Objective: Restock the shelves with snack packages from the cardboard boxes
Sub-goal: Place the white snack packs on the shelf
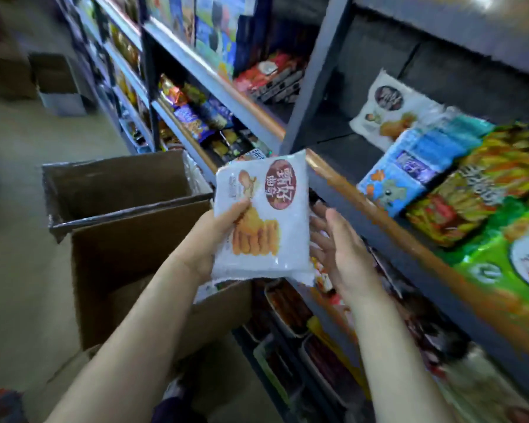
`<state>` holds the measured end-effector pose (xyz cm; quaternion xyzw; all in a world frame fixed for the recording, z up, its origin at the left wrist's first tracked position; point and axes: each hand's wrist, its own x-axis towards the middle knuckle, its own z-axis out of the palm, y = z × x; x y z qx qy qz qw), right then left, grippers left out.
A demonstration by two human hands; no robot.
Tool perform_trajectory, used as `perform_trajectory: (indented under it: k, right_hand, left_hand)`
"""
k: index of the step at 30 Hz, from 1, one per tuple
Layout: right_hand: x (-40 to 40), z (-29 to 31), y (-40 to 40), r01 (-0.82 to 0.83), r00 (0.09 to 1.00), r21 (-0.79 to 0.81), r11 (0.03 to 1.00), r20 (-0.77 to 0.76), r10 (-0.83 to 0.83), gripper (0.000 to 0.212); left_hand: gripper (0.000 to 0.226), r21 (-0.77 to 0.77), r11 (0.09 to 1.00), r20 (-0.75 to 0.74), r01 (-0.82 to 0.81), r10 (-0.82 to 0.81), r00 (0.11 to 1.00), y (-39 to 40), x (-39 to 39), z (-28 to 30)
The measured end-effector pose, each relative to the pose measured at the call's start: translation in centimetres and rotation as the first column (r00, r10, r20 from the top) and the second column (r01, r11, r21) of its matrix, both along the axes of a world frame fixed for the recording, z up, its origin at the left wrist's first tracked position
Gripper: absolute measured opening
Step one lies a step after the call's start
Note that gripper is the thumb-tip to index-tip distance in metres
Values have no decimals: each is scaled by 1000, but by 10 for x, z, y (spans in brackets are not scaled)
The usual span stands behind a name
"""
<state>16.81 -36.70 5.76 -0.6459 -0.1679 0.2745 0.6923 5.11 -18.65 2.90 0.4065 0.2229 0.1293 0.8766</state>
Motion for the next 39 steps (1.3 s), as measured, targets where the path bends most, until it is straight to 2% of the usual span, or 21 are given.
perform_trajectory:
  k: [1, 3, 5, 7, 11, 14, 16, 18, 22, 24, 26, 28, 29, 31, 33, 35, 39]
  right_hand:
    - [-4, 7, -15, -12, 1000, -16, 1000, 28, 13, 80]
    - [-14, 22, -37, -18, 994, -68, 998, 109, 25, 68]
    - [-20, 35, -51, 35, 981, -119, 992, 195, -11, 53]
    - [-21, 49, -59, 117, 957, -134, 984, 279, -76, 50]
    - [-22, 85, -68, 324, 874, -94, 941, 410, -260, 35]
    - [-12, 106, -64, 440, 810, -61, 896, 459, -366, 24]
    - [-4, 118, -53, 496, 771, -64, 866, 490, -406, 23]
    - [4, 129, -37, 536, 721, -80, 840, 560, -407, 21]
    - [31, 150, 5, 660, 577, -123, 741, 714, -396, 31]
    - [53, 157, 28, 701, 547, -147, 698, 739, -394, 39]
    - [77, 163, 48, 715, 555, -198, 670, 743, -373, 43]
    - [104, 168, 65, 710, 585, -286, 643, 748, -313, 50]
    - [119, 171, 73, 707, 605, -335, 623, 743, -286, 54]
    - [147, 174, 85, 692, 645, -425, 584, 727, -235, 66]
    - [172, 175, 91, 676, 654, -470, 568, 737, -169, 63]
    - [189, 176, 95, 682, 636, -504, 530, 767, -89, 48]
    - [215, 181, 98, 716, 564, -568, 405, 813, 144, 41]
  left_hand:
    - [44, -56, 997, 30, -47, 49, 998, -14, 5, 9]
    - [46, -167, 982, 61, -90, 101, 993, -41, 16, 26]
    - [46, -164, 982, 66, -95, 107, 992, -64, 27, 37]
    - [46, -114, 992, 73, -49, 57, 996, -82, 37, 45]
    - [44, 155, 987, 96, -39, 24, 995, -87, 60, 63]
    - [84, 270, 957, 103, -103, 78, 992, -80, 76, 79]
    - [96, 337, 931, 139, -136, 94, 986, -68, 91, 83]
    - [94, 452, 881, 147, -138, 80, 986, -55, 104, 86]
    - [70, 724, 686, 119, -70, -25, 993, -36, 123, 96]
    - [65, 763, 645, 125, -34, -96, 987, -29, 135, 98]
    - [65, 775, 631, 172, -23, -175, 969, -21, 148, 103]
    - [62, 748, 664, 209, -3, -231, 950, -12, 166, 107]
    - [62, 696, 717, 204, 38, -249, 947, -8, 176, 110]
    - [88, 510, 846, 161, 152, -268, 950, -1, 201, 114]
    - [109, 346, 912, 120, 221, -276, 953, 2, 224, 114]
    - [116, 219, 940, 116, 260, -290, 950, 2, 244, 110]
    - [123, 38, 950, 100, 310, -312, 945, 1, 286, 107]
